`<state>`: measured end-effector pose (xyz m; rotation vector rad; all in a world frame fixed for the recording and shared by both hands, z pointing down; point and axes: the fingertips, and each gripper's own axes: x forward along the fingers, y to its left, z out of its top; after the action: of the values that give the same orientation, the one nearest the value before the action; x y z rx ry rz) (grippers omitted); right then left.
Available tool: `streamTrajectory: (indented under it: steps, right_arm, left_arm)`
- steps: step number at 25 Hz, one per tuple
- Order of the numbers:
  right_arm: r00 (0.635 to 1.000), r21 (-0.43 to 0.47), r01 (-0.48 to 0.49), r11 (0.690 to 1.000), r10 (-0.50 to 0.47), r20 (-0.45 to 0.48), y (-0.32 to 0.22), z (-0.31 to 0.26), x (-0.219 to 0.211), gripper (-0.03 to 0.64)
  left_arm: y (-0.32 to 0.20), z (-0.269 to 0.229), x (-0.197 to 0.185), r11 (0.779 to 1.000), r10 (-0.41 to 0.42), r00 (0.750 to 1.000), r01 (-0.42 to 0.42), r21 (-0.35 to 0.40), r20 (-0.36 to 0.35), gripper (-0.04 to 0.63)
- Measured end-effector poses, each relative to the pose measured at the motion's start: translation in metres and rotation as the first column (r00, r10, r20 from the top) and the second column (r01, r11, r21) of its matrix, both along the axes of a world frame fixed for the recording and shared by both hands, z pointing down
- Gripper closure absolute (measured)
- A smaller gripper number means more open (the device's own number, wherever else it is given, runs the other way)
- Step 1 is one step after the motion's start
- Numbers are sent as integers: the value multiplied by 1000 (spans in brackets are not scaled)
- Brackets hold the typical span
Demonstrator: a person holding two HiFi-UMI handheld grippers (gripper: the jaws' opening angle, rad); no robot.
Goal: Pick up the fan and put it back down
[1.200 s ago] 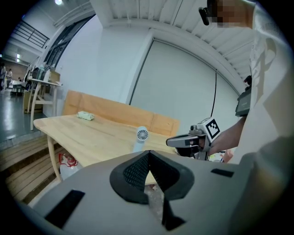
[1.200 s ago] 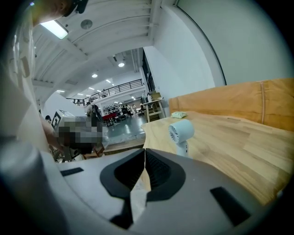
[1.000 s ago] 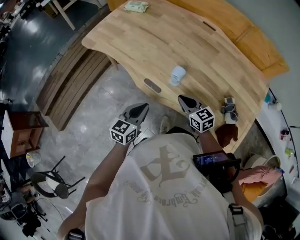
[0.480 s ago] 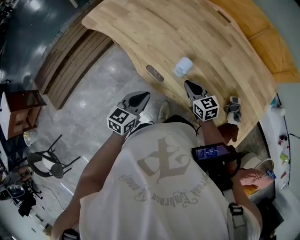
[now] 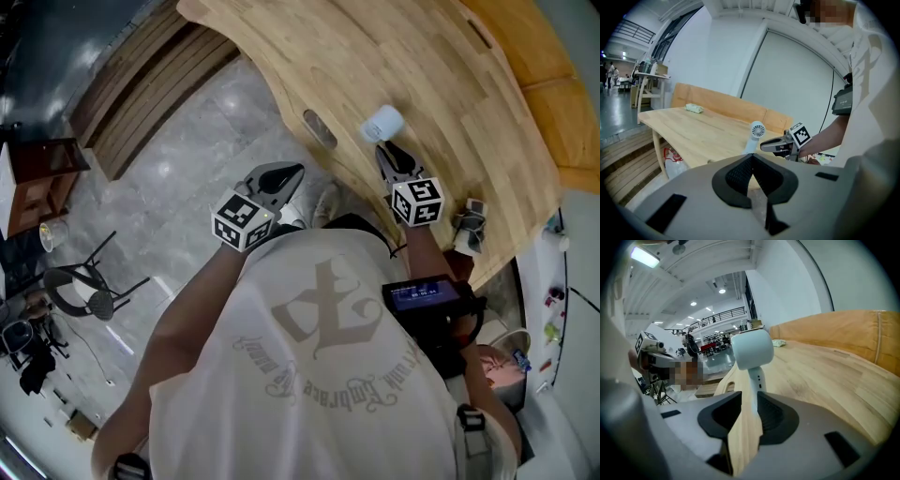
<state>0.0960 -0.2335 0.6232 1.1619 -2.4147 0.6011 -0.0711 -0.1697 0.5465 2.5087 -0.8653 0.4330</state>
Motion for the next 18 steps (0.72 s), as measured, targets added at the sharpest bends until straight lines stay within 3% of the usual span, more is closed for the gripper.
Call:
streamTrajectory:
  steps: [6,18]
  right_arm:
    - [1000,-41,4,999,-5,-20,-15,18,-1,453]
    - [997,-7,65,998,-65,-40,-43,26,-11,434]
  left_arm:
    - [-2,3,-6,1000,-27,1000,27,-14,9,586]
    - [-4,4,-10,997,-68,997,69,-20,46,586]
